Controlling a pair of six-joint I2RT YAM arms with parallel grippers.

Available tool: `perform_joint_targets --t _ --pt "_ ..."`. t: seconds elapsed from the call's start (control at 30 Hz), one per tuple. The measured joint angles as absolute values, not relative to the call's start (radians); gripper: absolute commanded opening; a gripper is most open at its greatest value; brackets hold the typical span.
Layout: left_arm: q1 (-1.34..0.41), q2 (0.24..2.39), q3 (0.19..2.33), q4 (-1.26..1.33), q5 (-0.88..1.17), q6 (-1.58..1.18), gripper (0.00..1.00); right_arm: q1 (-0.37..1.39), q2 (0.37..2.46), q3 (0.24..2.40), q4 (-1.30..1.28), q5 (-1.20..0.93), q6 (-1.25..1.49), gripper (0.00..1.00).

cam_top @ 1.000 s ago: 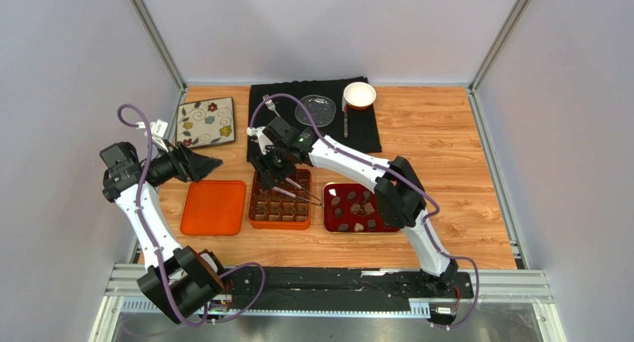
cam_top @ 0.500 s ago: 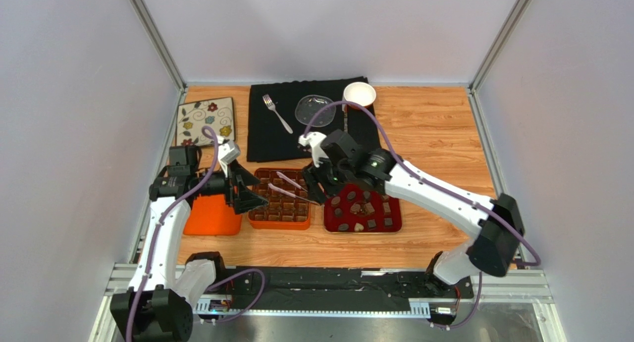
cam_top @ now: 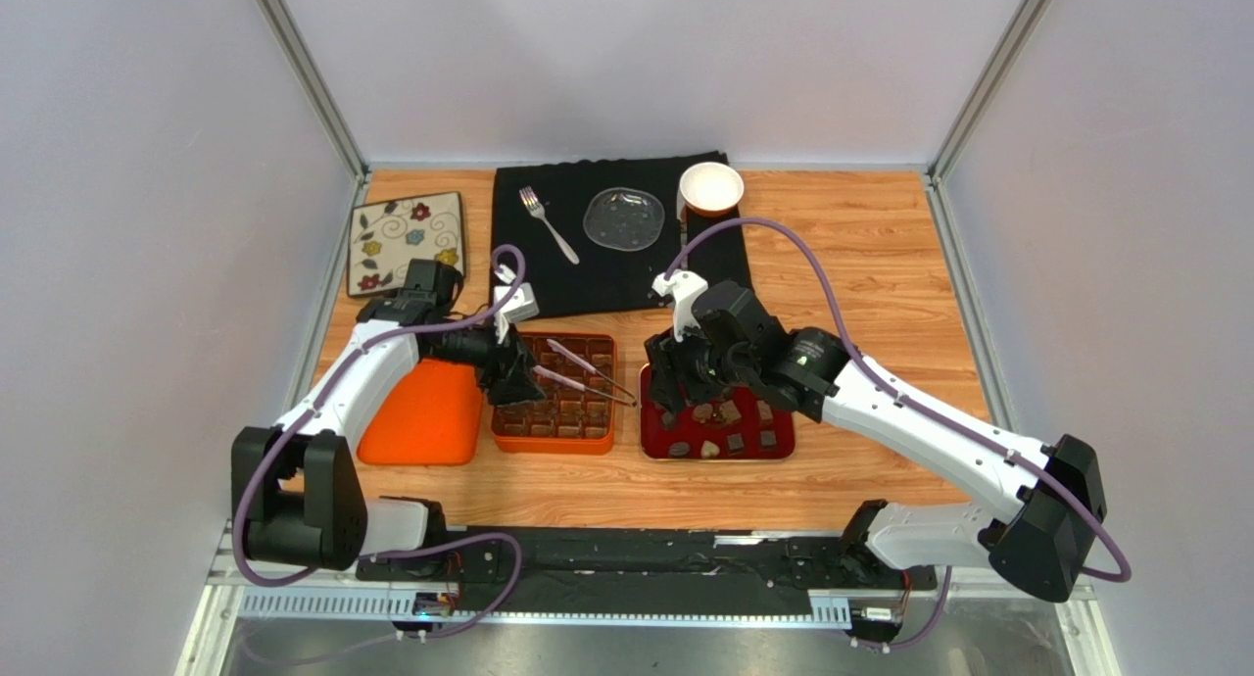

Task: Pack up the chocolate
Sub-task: Place the clamp in the packing box, then adjust the clamp on the packing box.

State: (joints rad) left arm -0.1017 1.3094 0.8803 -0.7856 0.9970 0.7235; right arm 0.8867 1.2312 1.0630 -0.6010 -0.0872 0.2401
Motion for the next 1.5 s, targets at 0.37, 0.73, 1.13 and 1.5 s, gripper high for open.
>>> perform_joint_targets --t 0.37,0.73,1.13,1.5 --pt "-0.163 1.297 0.839 -0.709 0.877 1.014 0.8 0.887 1.231 1.012 -0.555 -0.088 0.273 0.52" --pt "-0.227 1.3 0.761 -0.604 0.785 1.155 0.62 0.887 1.229 1.004 -0.52 -0.098 0.284 0.47" --pt "-0.241 1.362 0.799 -0.578 0.772 1.165 0.5 0.887 1.217 0.963 -0.501 -0.116 0.307 0.43" --pt "-0.249 1.454 0.892 -0.63 0.753 1.18 0.45 0.887 1.207 0.962 -0.495 -0.125 0.318 0.38"
